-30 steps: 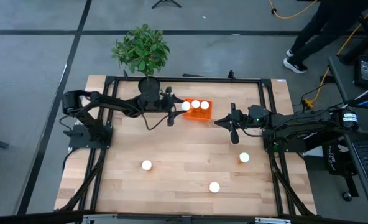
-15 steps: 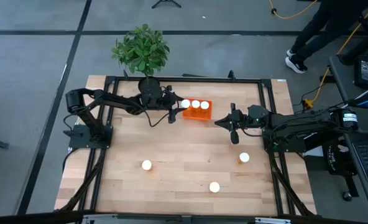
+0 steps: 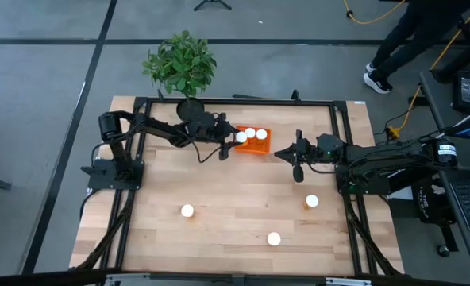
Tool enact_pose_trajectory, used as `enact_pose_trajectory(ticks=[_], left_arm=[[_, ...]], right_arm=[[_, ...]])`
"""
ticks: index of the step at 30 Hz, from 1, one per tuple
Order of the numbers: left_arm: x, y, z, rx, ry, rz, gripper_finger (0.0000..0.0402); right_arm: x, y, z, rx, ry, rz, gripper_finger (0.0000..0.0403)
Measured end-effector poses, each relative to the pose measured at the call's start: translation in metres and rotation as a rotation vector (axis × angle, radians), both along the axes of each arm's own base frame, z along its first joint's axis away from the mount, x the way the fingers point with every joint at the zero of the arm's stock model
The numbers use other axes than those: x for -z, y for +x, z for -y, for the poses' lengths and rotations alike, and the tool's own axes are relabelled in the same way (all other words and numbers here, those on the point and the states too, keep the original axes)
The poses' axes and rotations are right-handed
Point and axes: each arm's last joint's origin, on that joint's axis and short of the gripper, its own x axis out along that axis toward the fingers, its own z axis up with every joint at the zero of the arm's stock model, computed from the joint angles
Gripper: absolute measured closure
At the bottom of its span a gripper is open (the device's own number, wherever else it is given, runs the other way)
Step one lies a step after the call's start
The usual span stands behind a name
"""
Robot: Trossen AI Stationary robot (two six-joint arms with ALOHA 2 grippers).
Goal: Pick and place pill bottles into a basket
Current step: Put the orange pill bottle into the orange bin
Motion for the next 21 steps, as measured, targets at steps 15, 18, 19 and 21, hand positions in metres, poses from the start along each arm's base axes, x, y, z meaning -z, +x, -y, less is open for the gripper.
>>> enact_pose_trajectory(ticks=[15,18,19,21], left_arm=[[0.0068,-0.0022,-0.0009,-0.051,0.009,-0.087,0.0196],[0.0069,-0.0022,-0.0008,-0.049,0.008,-0.087,0.0196],[0.0069,-0.0023,-0.0009,-0.05,0.008,-0.087,0.0196],[0.0068,-0.0023,-0.001,-0.05,0.008,-0.087,0.0196]], right_arm=[[0.0002,0.0,0.0,0.0,-0.003,-0.002,0.0385],[0.0002,0.0,0.0,0.0,-0.004,-0.002,0.0385],[0.0002,0.0,0.0,0.0,-0.004,-0.002,0.0385],[0.0002,0.0,0.0,0.0,-0.004,-0.002,0.0385]])
